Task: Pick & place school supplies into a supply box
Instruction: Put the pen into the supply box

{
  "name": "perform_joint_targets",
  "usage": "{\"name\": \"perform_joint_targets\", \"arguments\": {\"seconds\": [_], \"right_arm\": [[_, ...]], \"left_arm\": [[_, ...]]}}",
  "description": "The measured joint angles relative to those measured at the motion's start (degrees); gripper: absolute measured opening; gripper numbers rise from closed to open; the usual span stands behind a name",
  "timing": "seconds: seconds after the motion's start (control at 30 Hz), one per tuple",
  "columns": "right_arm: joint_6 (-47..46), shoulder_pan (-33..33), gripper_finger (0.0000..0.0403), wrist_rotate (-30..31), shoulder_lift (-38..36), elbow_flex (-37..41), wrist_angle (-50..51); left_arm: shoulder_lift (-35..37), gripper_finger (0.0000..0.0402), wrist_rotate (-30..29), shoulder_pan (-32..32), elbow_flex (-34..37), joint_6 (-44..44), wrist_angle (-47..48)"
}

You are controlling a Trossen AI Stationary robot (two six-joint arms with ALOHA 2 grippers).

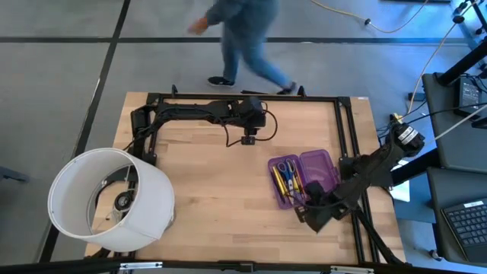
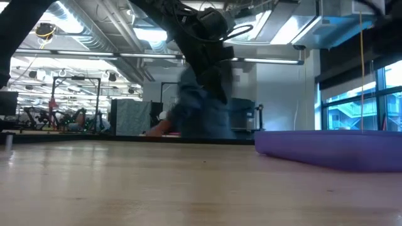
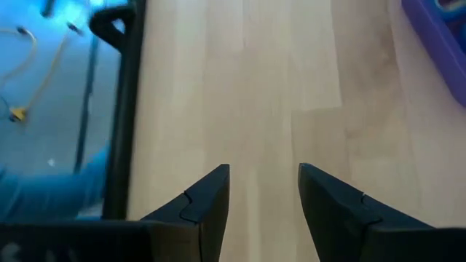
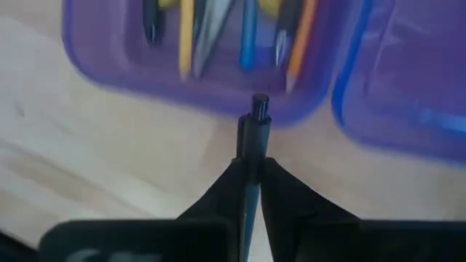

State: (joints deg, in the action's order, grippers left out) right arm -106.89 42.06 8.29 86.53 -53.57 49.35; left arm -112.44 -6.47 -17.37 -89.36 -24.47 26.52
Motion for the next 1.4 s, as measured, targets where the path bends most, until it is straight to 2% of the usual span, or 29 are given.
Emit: {"name": "perform_joint_targets", "arguments": {"seconds": [0.2,0.3,0.57,0.7,0.87,1.07,1.17,1.4], "right_arm": [[12.47,-7.15,0.0035,-0.79,-3.79,-0.01,0.75],[18.66,-11.07,0.0037,0.22,-6.93,-0.03,1.09],[37.08,-23.05,0.0034,6.24,-12.24,-0.05,0.83],[44.61,-28.59,0.0038,5.93,-11.79,0.75,-2.93],[49.91,-33.07,0.0036,-0.1,-9.9,3.03,-9.3],[48.99,-35.1,0.0039,-5.34,-8.04,5.6,-12.48],[48.56,-35.17,0.0038,-5.87,-7.13,6.34,-15.22],[47.46,-35.17,0.004,-6.23,-4.89,6.37,-22.65]], "left_arm": [[0.0,0.0157,0.42,0.0,0.0,3.45,6.78],[0.0,0.0157,2.64,0.0,0.0,4.96,9.65],[0.0,0.0157,19.37,0.0,0.0,4.42,10.09],[0.07,0.0157,24.25,0.51,2.99,6.11,4.14],[0.46,0.0157,24.12,0.59,8.0,9.41,-1.45],[0.44,0.0157,20.77,0.37,11.57,12.85,-7.29],[0.42,0.0157,18.13,0.44,12.07,12.94,-7.47],[0.42,0.0157,18.05,0.55,12.0,12.37,-9.11]]}}
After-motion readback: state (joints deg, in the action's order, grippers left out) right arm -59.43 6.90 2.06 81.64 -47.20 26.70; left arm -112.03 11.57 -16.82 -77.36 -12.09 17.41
